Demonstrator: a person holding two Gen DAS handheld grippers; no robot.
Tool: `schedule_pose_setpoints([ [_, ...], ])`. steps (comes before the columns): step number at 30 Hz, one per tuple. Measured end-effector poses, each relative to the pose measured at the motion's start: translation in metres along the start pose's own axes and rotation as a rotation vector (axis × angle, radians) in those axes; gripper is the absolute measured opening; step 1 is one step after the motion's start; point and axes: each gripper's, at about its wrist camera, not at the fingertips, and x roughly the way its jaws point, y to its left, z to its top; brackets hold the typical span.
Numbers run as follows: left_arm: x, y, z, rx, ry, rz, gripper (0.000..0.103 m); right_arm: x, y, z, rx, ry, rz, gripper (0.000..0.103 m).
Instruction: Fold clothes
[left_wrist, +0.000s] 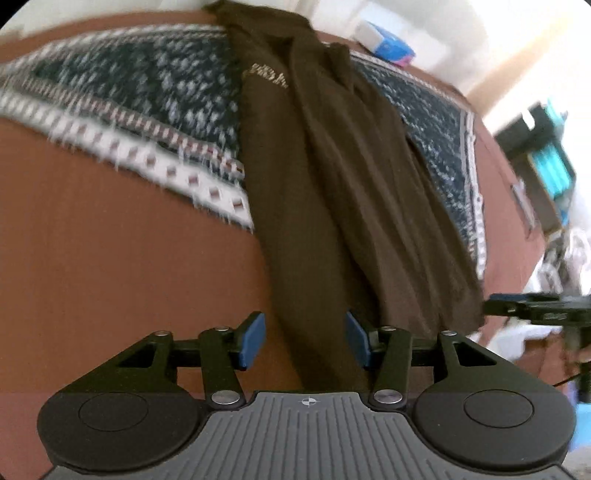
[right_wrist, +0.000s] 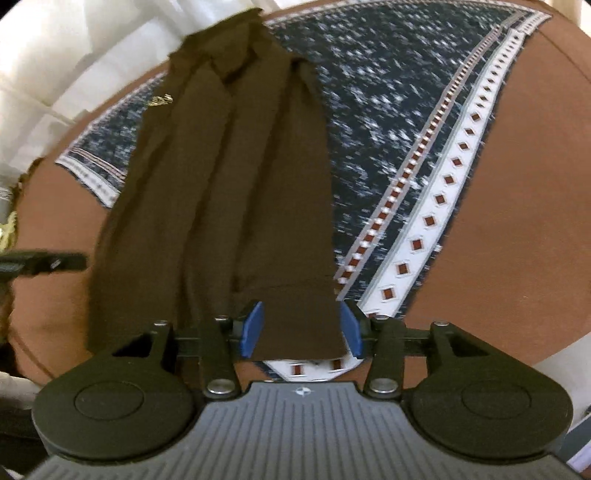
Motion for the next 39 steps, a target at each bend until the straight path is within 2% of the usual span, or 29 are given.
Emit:
schedule_pose_setpoints([
  [2,0.000,-0.004,-0.011,-0.035,-0.018,0.021,0.072,0.004,-0.004,0.000,-0.017,-0.002,0.003,0.051],
  [8,0.013,-0.021,-0.019,-0.079,-0.025,0.090,0.072,0.024,-0.019,0.000,-0.046,0.056,0.088,0.050],
  [10,0.015,-0.027,-0.021,-0.077,-0.024,0.101,0.071,0.027,-0.020,0.001,-0.056,0.081,0.124,0.028],
  [11,0.016,-0.029,-0.022,-0.074,-0.024,0.103,0.066,0.026,-0.020,0.001,-0.056,0.092,0.147,0.003],
  [12,0.017,-0.032,-0.024,-0.069,-0.023,0.103,0.062,0.025,-0.021,0.002,-0.056,0.101,0.170,0.004],
  [14,0.019,-0.035,-0.026,-0.060,-0.030,0.135,0.027,0.015,-0.024,0.002,-0.052,0.097,0.217,0.004],
  [15,0.019,-0.037,-0.026,-0.059,-0.033,0.141,0.023,0.009,-0.027,0.002,-0.044,0.098,0.244,0.004],
  [16,0.018,-0.037,-0.026,-0.061,-0.035,0.135,0.014,0.005,-0.031,0.002,-0.030,0.103,0.270,0.004],
  [17,0.016,-0.038,-0.026,-0.061,-0.037,0.127,0.008,0.002,-0.034,0.002,-0.030,0.104,0.278,0.003],
  [20,0.011,-0.043,-0.028,-0.049,-0.036,0.103,0.005,-0.006,-0.041,0.003,-0.032,0.111,0.298,0.003],
  [24,0.012,-0.045,-0.034,-0.041,-0.018,0.115,0.004,0.002,-0.045,0.003,-0.052,0.126,0.259,0.003],
  [31,0.018,-0.036,-0.045,-0.095,-0.022,0.127,0.004,0.022,-0.048,-0.001,-0.072,0.167,0.228,0.003],
  [33,0.018,-0.035,-0.046,-0.099,-0.032,0.123,0.008,0.026,-0.047,-0.001,-0.079,0.176,0.221,0.004],
  [34,0.015,-0.035,-0.047,-0.099,-0.040,0.115,0.030,0.028,-0.047,0.000,-0.086,0.179,0.220,0.004],
  [35,0.011,-0.034,-0.048,-0.106,-0.053,0.113,0.043,0.027,-0.046,0.001,-0.097,0.175,0.224,0.007],
  [36,0.005,-0.034,-0.050,-0.113,-0.070,0.115,0.050,0.025,-0.045,0.002,-0.108,0.169,0.228,0.009],
  [37,-0.001,-0.033,-0.053,-0.115,-0.086,0.113,0.060,0.021,-0.044,0.003,-0.118,0.151,0.230,0.010],
  [38,-0.005,-0.032,-0.056,-0.118,-0.096,0.108,0.065,0.017,-0.044,0.004,-0.127,0.133,0.234,0.019],
  [39,-0.007,-0.032,-0.058,-0.125,-0.098,0.102,0.065,0.012,-0.045,0.005,-0.125,0.113,0.247,0.031],
])
